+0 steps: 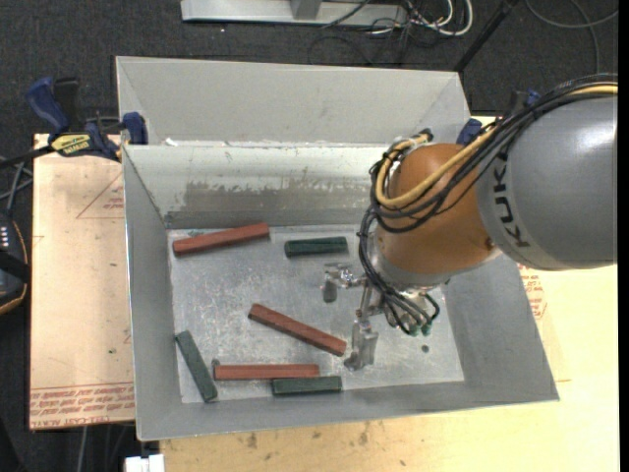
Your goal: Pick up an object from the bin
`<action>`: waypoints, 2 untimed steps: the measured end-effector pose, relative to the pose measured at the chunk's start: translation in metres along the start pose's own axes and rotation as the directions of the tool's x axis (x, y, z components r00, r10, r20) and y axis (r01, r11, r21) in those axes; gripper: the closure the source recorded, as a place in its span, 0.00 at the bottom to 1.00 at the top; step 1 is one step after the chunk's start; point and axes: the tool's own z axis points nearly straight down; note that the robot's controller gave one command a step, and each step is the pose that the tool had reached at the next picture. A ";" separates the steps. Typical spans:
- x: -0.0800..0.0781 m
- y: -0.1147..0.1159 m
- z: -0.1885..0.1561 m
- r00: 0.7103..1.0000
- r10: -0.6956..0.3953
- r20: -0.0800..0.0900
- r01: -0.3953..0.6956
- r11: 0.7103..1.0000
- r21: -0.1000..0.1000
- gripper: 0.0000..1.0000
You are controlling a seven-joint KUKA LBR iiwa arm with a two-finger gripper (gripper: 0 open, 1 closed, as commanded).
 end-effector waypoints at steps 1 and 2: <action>0.014 -0.008 0.074 0.993 0.120 -0.011 -0.120 0.993 0.000 1.00; 0.014 -0.008 0.076 0.993 0.122 -0.005 -0.122 0.993 0.000 0.00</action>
Offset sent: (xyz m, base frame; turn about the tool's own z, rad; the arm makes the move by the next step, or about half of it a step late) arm 0.0000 0.0000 0.0000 0.0000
